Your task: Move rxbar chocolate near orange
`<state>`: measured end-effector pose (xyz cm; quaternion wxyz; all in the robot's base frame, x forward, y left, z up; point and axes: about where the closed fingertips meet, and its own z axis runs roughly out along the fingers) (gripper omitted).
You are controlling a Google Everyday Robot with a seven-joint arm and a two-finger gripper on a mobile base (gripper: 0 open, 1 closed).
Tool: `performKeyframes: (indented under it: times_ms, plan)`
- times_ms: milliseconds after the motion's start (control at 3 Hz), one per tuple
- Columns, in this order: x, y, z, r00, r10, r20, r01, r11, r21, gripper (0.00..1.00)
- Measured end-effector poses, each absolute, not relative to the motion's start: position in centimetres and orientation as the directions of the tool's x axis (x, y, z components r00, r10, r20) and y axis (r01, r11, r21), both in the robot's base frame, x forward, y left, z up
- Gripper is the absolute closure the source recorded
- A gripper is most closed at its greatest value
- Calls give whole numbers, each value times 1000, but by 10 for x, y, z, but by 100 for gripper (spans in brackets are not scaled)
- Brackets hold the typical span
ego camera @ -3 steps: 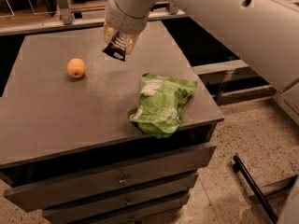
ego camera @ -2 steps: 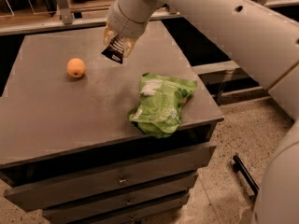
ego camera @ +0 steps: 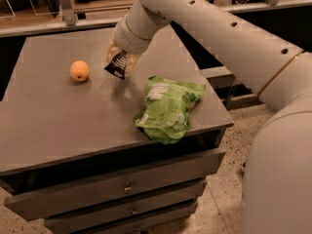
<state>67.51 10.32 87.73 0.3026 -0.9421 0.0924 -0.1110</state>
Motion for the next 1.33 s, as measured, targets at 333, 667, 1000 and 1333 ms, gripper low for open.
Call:
performKeyframes:
  times_ms: [333,667,1000,1333]
  plan:
    - [673,113,858,973,-209,104,-108,-799,-592,56]
    - [669,121,848,981,-178,75,-98,-793,-602,32]
    - [668,123,846,982,-174,70,-97,-793,-601,9]
    - [668,124,845,983,-172,68,-97,-794,-600,0]
